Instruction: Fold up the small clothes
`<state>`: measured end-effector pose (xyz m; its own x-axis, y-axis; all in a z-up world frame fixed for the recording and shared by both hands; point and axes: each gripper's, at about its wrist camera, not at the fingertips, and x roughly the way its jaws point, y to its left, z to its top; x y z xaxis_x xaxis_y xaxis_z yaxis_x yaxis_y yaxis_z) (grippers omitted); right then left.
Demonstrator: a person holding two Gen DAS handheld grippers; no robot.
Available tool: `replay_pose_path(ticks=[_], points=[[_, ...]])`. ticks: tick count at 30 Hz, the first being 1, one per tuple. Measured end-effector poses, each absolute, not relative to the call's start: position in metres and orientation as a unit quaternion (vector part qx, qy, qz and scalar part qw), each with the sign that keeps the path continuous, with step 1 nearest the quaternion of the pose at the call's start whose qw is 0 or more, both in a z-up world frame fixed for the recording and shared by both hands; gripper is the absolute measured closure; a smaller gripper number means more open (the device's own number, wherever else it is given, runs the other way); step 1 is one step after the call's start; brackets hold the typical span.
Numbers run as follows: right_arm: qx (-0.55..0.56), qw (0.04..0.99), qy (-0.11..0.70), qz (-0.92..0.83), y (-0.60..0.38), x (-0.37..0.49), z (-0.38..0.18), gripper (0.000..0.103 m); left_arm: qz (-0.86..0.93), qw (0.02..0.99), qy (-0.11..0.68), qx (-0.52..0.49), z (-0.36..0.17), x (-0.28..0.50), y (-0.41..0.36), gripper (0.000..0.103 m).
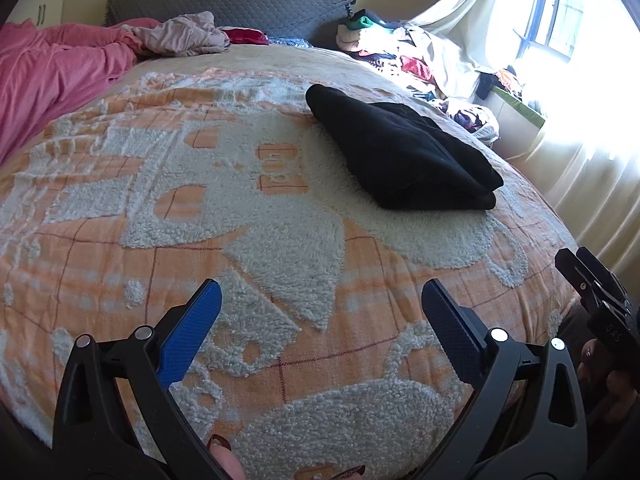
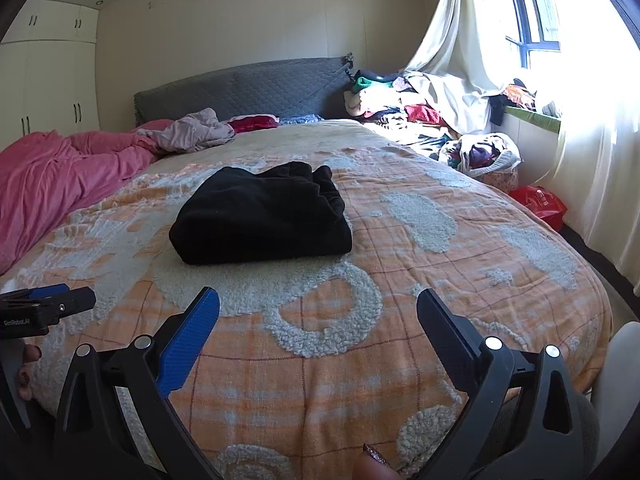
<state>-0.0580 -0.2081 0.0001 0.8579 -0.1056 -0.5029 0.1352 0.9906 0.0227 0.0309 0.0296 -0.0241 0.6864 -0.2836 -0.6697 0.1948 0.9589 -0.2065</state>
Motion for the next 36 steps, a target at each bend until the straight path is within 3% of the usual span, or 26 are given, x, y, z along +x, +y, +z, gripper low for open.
replay_pose_path(ticks=[36], points=[[0.027, 0.955, 0.29, -0.057, -0.203, -0.045, -0.018, 0.005, -0.111, 0.913, 0.391, -0.034, -0.028, 0.031, 0.02, 0.009]])
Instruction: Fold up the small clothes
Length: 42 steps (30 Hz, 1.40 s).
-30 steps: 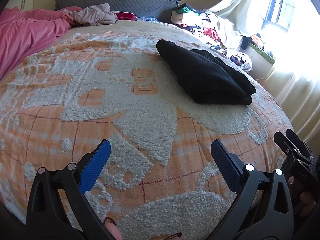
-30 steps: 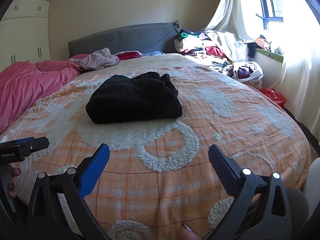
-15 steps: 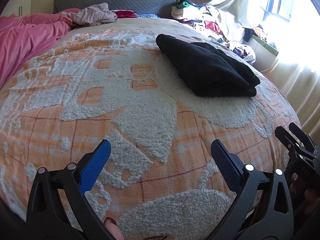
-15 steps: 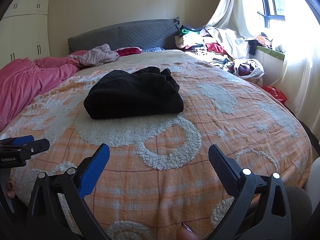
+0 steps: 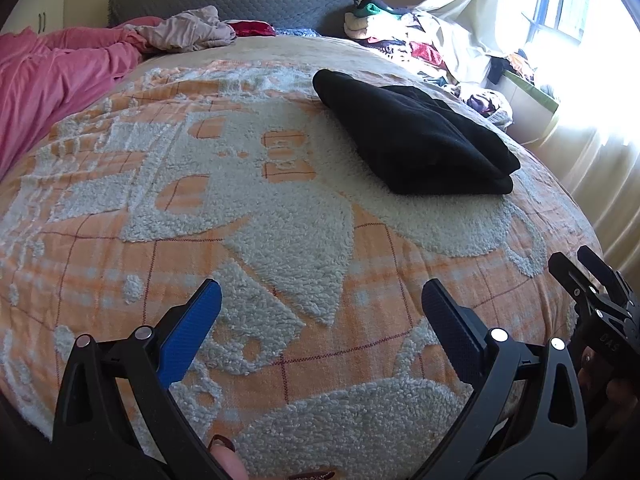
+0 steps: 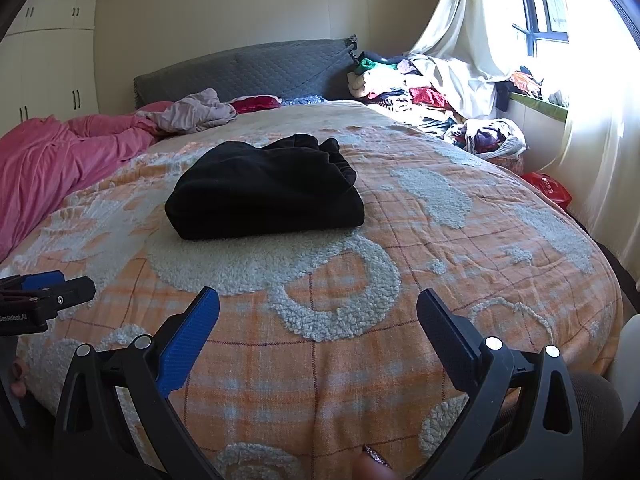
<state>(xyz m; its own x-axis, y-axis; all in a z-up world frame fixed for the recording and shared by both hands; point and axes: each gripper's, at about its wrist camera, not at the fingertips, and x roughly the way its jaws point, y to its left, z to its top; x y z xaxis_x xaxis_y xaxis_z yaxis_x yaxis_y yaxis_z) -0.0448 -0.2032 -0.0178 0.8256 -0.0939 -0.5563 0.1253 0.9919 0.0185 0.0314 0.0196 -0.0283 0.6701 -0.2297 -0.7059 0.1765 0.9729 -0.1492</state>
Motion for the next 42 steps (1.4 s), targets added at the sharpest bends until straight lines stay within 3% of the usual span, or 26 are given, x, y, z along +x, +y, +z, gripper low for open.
replay_pose_path(ticks=[42], points=[[0.021, 0.955, 0.291, -0.059, -0.2036, -0.0473, -0.0176, 0.005, -0.106, 0.913, 0.394, -0.034, -0.0239, 0.0311, 0.0212, 0.009]])
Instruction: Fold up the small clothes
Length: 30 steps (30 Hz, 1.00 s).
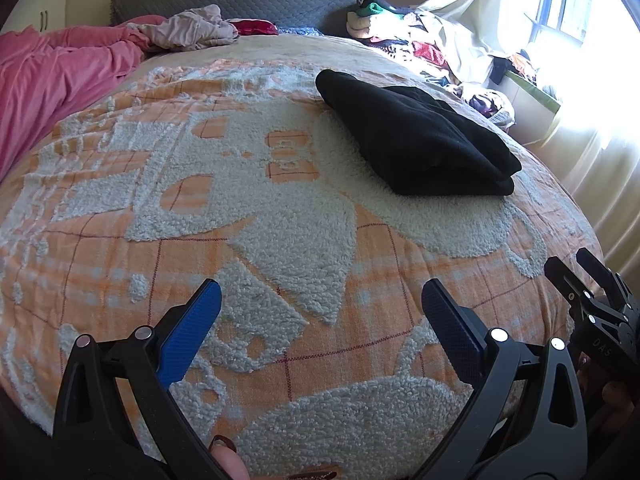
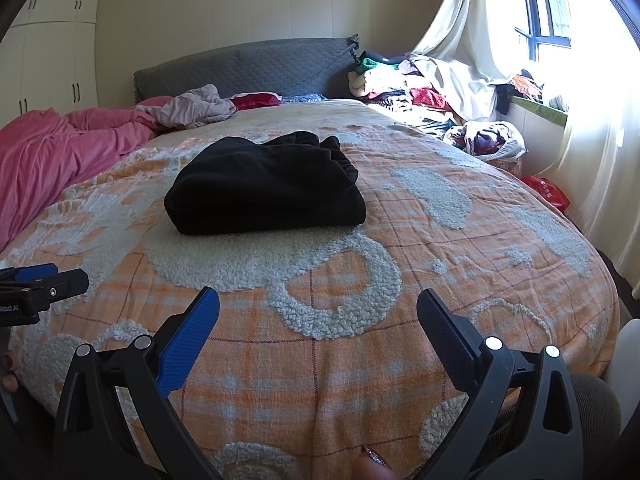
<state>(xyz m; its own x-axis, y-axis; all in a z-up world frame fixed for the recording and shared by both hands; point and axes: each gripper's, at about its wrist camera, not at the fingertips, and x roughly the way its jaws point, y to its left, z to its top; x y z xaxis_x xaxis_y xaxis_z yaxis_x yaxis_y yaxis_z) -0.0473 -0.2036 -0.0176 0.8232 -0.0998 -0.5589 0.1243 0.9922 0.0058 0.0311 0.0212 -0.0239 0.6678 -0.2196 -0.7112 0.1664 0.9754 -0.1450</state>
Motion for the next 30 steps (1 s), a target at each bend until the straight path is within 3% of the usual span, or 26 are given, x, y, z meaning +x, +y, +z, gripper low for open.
replay_pose_path(ticks=[30], points=[[0.066, 0.952, 0.282, -0.097, -0.243, -0.062, -0.006, 0.005, -0.069, 0.91, 0.408, -0.002, -0.027, 0.034, 0.031, 0.009]])
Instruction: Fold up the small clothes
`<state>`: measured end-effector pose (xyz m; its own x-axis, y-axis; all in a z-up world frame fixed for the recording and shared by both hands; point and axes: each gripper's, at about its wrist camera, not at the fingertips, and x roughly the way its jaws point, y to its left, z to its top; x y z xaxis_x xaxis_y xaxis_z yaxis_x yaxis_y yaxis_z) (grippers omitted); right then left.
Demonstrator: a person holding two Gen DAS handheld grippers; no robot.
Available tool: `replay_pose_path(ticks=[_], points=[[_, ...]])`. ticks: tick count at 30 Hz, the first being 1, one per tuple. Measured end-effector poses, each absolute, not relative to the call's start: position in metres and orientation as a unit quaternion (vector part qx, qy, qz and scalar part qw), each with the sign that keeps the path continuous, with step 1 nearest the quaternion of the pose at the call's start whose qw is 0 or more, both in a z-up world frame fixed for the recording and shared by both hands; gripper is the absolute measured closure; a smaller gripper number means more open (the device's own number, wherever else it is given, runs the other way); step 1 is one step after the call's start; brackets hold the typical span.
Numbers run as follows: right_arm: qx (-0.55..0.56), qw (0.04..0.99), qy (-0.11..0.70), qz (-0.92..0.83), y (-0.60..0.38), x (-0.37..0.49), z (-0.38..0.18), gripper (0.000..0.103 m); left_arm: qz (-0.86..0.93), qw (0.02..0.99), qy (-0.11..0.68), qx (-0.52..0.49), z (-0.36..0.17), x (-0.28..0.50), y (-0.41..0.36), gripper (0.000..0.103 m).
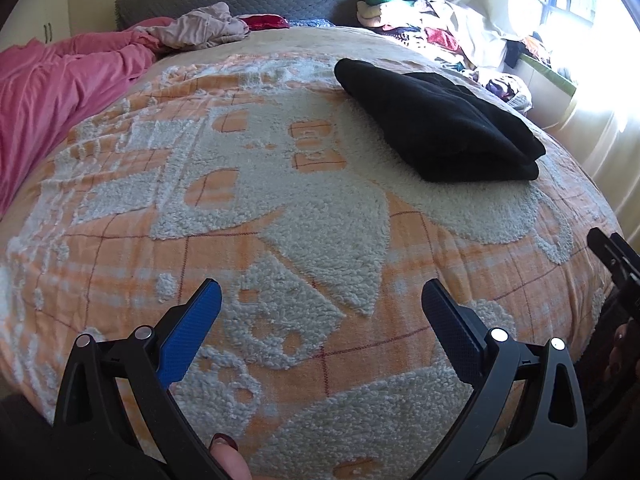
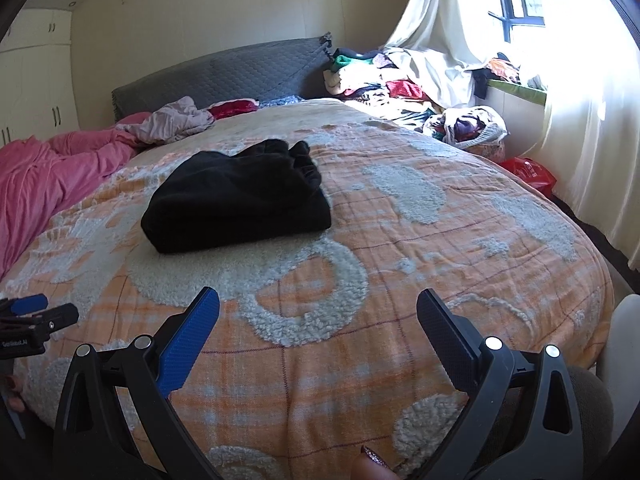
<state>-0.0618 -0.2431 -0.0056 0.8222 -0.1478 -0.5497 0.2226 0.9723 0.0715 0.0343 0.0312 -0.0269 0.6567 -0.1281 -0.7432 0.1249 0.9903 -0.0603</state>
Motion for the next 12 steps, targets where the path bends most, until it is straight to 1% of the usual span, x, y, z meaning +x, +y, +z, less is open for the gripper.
replay_pose_path(ticks=[4, 6, 9, 12], points=[[0.084, 0.947, 0.251, -0.185, -0.294, -0.084, 0.026, 0.005, -0.02, 0.908, 0.418, -0.037, -0.02, 0.048, 0.079, 0.009], [0.146, 0.934, 0.236, -0.225, -0.343, -0.103, 0.04, 0.005, 0.025, 0.903, 0.424, -0.063, -0.015, 0.059, 0.124, 0.009], [0.202, 0.888, 0.235, -0.34, -0.427, -0.139, 0.048, 0.005, 0.105, 0.9, 0.414, -0.083, -0.004, 0.071, 0.199, 0.009], [0.211, 0.822, 0.247, -0.468, -0.519, -0.181, 0.032, 0.005, 0.198, 0.889, 0.404, -0.09, 0.006, 0.082, 0.278, 0.009]])
